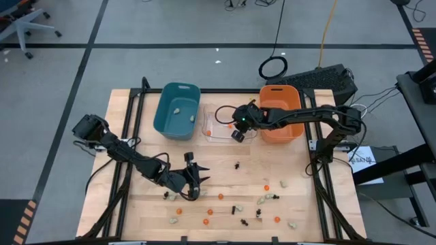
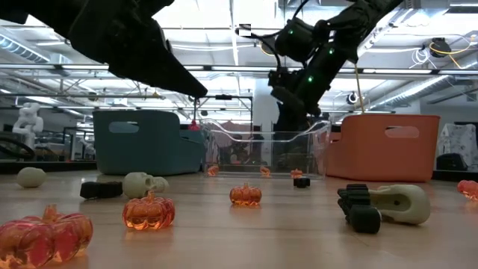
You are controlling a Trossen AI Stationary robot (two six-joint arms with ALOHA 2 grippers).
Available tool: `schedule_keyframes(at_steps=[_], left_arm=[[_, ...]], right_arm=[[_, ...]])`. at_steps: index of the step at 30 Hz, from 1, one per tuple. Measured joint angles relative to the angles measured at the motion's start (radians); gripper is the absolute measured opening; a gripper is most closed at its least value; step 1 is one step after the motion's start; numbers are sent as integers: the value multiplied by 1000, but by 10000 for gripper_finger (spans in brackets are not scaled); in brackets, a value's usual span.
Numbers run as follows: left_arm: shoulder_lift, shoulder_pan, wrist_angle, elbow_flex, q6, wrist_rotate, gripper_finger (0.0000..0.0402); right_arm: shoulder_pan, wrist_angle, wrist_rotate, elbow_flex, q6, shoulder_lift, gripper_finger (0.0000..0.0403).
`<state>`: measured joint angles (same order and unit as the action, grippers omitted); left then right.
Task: Sort Halloween decoration
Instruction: Put the orange pumpkin toy into the transparent bin, then put the white skull toy into the blue bin
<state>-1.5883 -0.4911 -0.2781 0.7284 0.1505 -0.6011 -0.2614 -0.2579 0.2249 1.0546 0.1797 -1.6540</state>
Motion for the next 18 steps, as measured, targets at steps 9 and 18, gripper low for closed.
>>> schedule_keyframes(at_steps=[9, 18], left_arm=[[0, 0, -42, 0, 1, 28, 141], [0, 0, -58, 0, 1, 25, 141]], right_arm=[[1, -9, 34, -1, 34, -5, 135], [58, -8, 35, -1, 11, 105, 192]])
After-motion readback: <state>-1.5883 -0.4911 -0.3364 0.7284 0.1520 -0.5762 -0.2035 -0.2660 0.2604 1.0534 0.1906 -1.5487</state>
